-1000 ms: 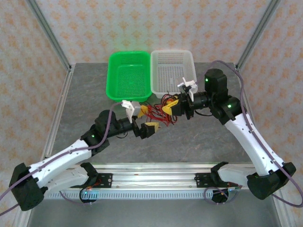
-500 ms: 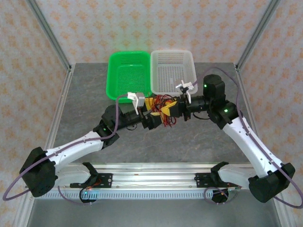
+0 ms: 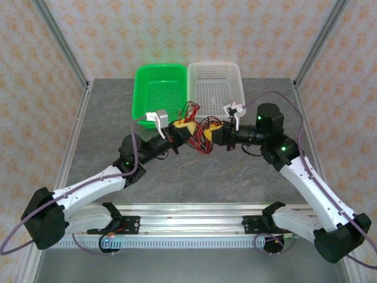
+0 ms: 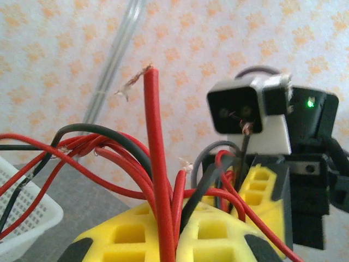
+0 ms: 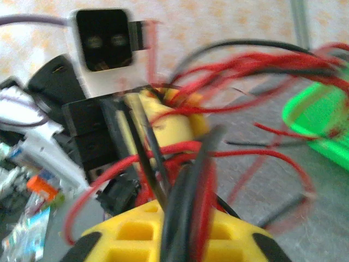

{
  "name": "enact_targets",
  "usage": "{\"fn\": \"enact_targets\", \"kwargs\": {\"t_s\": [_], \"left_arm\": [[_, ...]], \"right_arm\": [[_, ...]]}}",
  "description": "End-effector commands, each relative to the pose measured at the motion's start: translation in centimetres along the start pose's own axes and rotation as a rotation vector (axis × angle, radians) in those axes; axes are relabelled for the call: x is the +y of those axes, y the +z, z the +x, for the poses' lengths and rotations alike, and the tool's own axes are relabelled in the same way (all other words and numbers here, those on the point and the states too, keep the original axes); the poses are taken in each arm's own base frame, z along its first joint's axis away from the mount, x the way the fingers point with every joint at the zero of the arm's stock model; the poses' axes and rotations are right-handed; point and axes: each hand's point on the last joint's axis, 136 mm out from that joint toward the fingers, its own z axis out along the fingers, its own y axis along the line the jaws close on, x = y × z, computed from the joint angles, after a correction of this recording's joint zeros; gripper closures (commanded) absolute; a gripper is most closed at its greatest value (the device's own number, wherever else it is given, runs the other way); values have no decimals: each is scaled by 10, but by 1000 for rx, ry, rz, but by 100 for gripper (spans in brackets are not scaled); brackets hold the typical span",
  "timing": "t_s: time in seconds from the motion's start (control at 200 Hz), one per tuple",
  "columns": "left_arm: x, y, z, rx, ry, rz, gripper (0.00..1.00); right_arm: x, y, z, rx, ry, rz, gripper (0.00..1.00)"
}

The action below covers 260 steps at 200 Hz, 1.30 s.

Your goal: Untangle the cables

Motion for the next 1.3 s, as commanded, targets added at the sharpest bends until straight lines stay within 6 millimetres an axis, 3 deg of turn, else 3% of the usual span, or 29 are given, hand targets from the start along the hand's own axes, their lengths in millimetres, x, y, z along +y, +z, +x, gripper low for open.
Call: {"fn": "enact_targets", "kwargs": {"t_s": [0.0,0.04,0.135,0.39,0.566,0.986,1.296], "left_arm": [[1,-15,-39,-129,12,-76,100],[7,-19,-41,-127,14,-122,100],[18,-26,-40,-110,20,-209,100],[32,-41,-37,-98,5,-306,100],[39,-47,-39,-112,8,-357,100],[37,-49,-34,-118,5,-360,100],[33,-51,-26,-113,-5,-348,100]], "right_arm": [[-32,-7,-10,-100,99,194,66],[-40,-9,-7,-117,140,236,50],[-47,-11,0,-140,201,258,26],[-30,-8,6,-180,288,194,1],[-18,1,4,-239,452,178,0],[-37,17,0,-428,770,207,0],[-45,42,1,-433,838,185,1]]}}
